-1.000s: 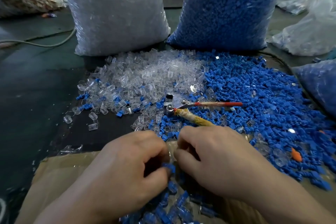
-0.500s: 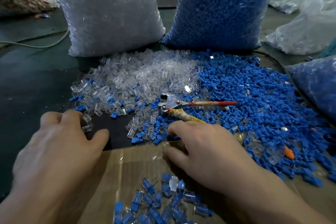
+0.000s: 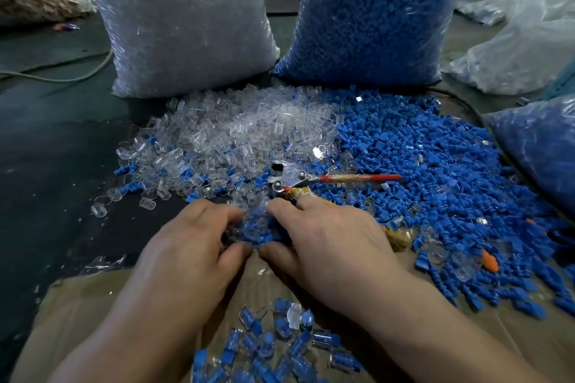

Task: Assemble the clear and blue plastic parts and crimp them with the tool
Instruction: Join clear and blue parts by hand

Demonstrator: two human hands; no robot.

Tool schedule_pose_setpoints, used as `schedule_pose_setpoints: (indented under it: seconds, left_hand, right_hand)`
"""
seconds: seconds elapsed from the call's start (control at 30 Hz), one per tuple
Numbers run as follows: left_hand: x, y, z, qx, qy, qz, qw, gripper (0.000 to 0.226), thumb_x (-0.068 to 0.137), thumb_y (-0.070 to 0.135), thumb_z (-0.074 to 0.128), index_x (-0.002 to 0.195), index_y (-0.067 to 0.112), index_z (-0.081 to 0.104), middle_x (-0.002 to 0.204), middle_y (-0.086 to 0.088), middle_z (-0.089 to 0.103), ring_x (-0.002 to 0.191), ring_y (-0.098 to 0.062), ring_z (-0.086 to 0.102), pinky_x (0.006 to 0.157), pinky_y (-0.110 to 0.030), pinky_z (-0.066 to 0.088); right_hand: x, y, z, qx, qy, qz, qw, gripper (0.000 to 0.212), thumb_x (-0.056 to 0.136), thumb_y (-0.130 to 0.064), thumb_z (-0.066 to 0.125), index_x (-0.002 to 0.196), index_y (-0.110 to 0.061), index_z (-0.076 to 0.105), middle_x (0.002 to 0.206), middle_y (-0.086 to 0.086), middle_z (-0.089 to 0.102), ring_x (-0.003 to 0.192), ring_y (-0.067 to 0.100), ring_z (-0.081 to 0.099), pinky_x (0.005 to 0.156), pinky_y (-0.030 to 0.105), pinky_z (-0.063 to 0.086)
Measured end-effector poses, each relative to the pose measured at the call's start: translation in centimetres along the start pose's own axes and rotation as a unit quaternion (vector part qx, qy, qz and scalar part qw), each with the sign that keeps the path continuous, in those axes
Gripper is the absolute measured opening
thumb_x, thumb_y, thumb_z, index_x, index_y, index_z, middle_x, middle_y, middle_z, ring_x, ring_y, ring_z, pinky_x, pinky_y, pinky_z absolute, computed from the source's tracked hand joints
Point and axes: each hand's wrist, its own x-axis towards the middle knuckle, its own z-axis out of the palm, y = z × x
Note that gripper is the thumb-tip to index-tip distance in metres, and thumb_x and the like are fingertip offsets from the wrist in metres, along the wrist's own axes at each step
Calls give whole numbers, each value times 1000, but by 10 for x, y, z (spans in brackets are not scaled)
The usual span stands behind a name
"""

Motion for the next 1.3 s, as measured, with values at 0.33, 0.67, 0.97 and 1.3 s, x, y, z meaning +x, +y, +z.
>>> schedule_pose_setpoints:
  seconds: [0.33, 0.67, 0.97, 1.3]
  left_hand:
    - [-2, 2, 9, -119, 73, -11, 990, 19, 84, 29, 74, 93, 43, 65, 90, 26, 60, 94, 11, 55, 66, -9, 38]
    - [-3, 1, 12, -175, 104, -14, 979, 37, 85, 29, 71, 106, 55, 55, 105, 35, 55, 93, 12, 57, 68, -11, 43]
    - [-3, 5, 12, -121, 111, 19, 986, 42, 88, 30, 67, 128, 38, 60, 103, 31, 52, 100, 16, 49, 70, -9, 36]
    - [-14, 18, 6, -313, 73, 37, 946, 31, 69, 56, 60, 99, 54, 67, 89, 24, 73, 79, 3, 71, 68, -4, 51]
  right_hand:
    - [0, 4, 1, 48, 30, 6, 998, 10, 99, -35, 42, 102, -28, 50, 91, -5, 58, 77, 24, 57, 63, 38, 46]
    - [-1, 10, 0, 152, 76, 23, 985, 16, 99, -47, 41, 93, -32, 44, 68, -14, 53, 60, 6, 52, 57, 34, 44]
    - [-6, 14, 0, 228, 101, 33, 968, 8, 98, -42, 50, 102, -35, 50, 72, -14, 57, 66, 3, 53, 60, 28, 46]
    - [-11, 6, -4, 255, 66, -38, 964, 4, 101, -38, 44, 104, -40, 44, 81, -17, 59, 81, 4, 55, 62, 23, 44]
